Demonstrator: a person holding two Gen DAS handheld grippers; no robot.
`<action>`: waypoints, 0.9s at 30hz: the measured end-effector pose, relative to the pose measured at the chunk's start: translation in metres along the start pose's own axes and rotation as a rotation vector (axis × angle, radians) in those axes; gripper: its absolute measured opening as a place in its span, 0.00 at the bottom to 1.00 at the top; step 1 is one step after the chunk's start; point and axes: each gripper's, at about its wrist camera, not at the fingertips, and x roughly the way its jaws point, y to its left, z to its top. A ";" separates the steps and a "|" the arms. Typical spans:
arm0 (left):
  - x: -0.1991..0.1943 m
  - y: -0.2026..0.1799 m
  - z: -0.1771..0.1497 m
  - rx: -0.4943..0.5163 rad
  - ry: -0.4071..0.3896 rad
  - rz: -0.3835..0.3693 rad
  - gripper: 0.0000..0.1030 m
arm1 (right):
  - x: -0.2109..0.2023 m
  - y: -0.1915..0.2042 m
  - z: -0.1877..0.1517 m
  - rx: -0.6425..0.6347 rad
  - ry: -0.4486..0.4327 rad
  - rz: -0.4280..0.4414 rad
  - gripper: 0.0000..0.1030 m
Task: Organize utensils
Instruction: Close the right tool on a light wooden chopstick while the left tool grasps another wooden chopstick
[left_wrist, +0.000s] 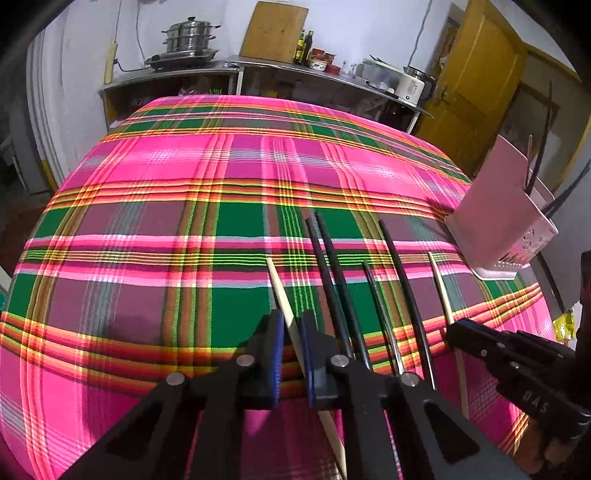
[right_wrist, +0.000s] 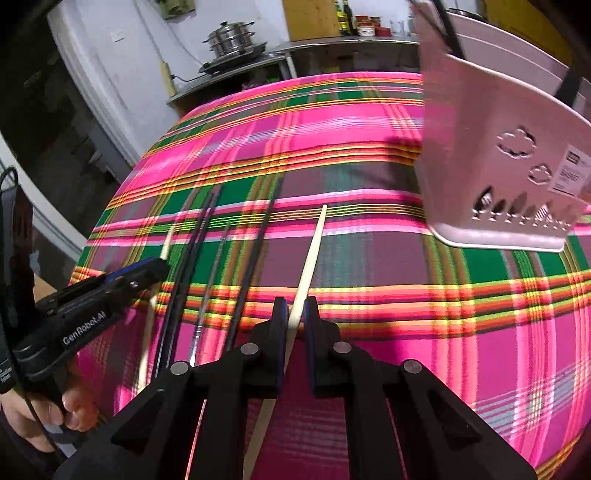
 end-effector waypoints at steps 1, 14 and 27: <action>0.000 -0.001 0.001 -0.002 0.001 0.003 0.10 | 0.000 0.000 0.000 0.003 0.002 0.000 0.08; 0.009 -0.004 0.010 0.000 0.011 0.024 0.10 | 0.018 0.000 0.034 0.011 0.014 -0.024 0.09; 0.008 -0.003 0.016 0.002 0.007 0.018 0.06 | 0.016 0.006 0.044 -0.019 0.007 -0.021 0.06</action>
